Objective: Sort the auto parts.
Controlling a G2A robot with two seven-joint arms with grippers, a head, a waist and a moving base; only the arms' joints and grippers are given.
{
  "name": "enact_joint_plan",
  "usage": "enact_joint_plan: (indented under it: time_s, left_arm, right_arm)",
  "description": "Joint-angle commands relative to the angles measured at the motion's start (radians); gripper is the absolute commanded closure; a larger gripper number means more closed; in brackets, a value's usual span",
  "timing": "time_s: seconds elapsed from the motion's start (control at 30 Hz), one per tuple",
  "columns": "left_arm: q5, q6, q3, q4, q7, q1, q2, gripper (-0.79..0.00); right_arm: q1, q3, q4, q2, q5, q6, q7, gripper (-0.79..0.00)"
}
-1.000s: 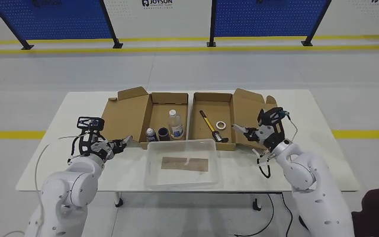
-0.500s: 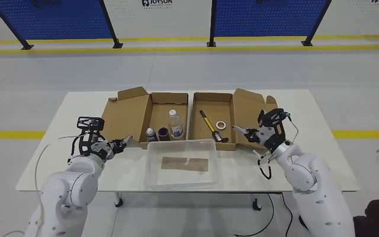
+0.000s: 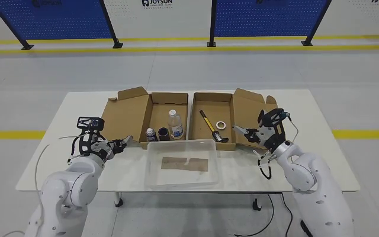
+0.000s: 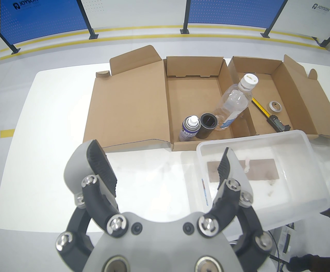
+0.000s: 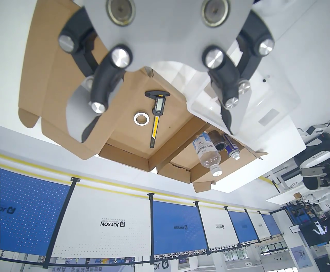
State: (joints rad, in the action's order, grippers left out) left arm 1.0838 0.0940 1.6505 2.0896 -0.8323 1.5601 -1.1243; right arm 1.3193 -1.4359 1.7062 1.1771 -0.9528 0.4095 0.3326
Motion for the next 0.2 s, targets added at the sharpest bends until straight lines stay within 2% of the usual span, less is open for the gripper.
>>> enact_joint_plan:
  time_s: [0.0, 0.17]
  left_arm:
    - [0.000, 0.000, 0.000, 0.000, 0.000, 0.000, 0.000, -0.785]
    - [0.000, 0.000, 0.000, 0.000, 0.000, 0.000, 0.000, -0.785]
  right_arm:
    - [0.000, 0.000, 0.000, 0.000, 0.000, 0.000, 0.000, -0.785]
    - [0.000, 0.000, 0.000, 0.000, 0.000, 0.000, 0.000, -0.785]
